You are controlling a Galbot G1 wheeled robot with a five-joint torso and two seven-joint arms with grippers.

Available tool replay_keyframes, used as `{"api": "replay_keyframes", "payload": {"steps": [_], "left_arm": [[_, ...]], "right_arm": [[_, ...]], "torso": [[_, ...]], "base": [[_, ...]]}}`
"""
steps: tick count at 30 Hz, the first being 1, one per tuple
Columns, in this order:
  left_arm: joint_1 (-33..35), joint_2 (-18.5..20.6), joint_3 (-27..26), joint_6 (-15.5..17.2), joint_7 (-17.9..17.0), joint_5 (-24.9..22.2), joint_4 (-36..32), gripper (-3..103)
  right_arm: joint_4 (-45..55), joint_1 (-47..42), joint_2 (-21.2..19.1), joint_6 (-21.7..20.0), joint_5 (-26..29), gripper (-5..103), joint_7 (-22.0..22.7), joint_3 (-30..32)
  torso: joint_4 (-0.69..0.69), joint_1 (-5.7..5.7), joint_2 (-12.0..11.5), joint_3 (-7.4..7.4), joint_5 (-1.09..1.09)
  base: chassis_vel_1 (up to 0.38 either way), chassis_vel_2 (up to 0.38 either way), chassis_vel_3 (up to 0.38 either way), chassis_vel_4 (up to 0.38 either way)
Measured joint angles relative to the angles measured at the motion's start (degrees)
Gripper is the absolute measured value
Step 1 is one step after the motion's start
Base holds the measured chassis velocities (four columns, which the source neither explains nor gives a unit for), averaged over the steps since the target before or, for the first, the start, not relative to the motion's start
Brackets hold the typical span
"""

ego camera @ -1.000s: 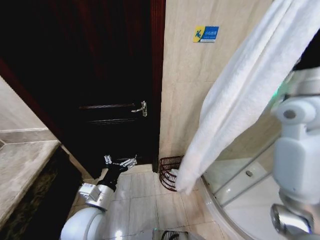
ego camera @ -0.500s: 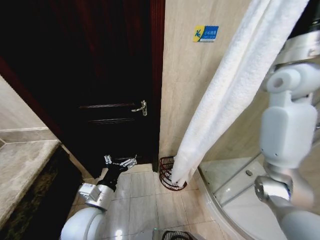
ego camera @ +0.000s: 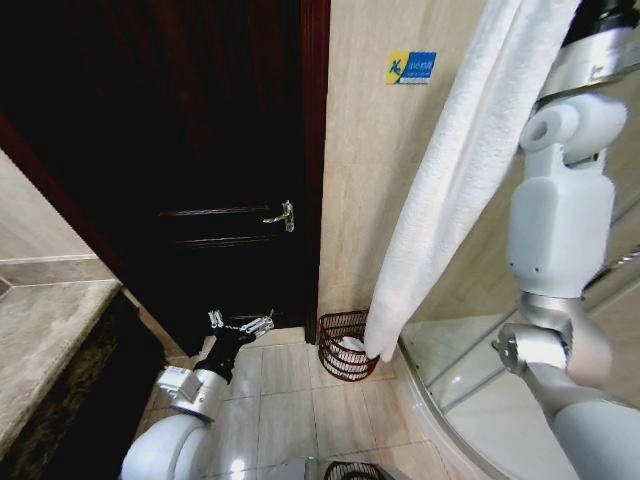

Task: Discard the used towel into the hamper.

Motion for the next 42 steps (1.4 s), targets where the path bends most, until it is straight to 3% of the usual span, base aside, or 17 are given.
{"api": "replay_keyframes", "payload": {"steps": [8,42], "left_arm": [[0.00,0.00,0.00,0.00,0.00,0.00,0.00,100],[0.00,0.00,0.00,0.00,0.00,0.00,0.00,100]], "right_arm": [[0.13,-3.72,0.54,0.77,-0.89,9,0.17,0.39],[15.33,-39.69,2.41,2.72,-3.03,9,-0.22,7.15]], "torso": [[0.00,0.00,0.00,0.00,0.03],[-0.01,-0.01,0.00,-0.01,-0.02]], "base": [[0.000,0.000,0.000,0.000],[0.000,0.000,0.000,0.000]]}}
